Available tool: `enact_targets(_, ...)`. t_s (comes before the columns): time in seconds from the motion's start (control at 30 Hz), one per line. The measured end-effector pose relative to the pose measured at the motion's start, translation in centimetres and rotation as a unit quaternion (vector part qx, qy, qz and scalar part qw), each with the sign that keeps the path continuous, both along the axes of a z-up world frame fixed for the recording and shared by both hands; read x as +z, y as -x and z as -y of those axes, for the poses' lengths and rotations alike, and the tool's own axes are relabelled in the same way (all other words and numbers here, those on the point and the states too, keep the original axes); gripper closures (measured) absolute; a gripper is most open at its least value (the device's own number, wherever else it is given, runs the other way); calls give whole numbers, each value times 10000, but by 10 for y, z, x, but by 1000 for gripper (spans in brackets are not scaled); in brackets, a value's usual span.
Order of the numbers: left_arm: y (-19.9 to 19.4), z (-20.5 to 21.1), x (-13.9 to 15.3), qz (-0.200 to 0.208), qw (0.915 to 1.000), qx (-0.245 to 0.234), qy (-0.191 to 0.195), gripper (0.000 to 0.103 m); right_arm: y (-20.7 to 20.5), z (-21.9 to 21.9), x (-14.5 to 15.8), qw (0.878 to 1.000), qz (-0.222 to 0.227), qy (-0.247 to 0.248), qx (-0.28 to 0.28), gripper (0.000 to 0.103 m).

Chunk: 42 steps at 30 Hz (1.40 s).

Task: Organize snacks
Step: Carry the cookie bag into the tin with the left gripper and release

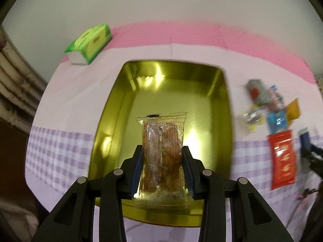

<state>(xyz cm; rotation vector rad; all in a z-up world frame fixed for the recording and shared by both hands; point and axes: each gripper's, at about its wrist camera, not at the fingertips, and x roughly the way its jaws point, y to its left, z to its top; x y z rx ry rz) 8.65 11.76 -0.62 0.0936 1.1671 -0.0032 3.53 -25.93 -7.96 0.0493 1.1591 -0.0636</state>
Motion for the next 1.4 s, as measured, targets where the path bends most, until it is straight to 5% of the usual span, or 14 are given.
enact_targets(0.73, -5, -17, -46, -304, 9995, -73, -57, 65, -17, -1, 0, 9996, -238, 22, -115, 50)
enact_targets(1.3, 4, -23, -33, -53, 9998, -1, 193, 62, -7, -5, 0, 9995, -83, 89, -302, 56)
enact_targets(1.4, 10, -21, -23, 129, 9997, -33, 214, 52, -3, -5, 1, 9990, -59, 86, -424, 57)
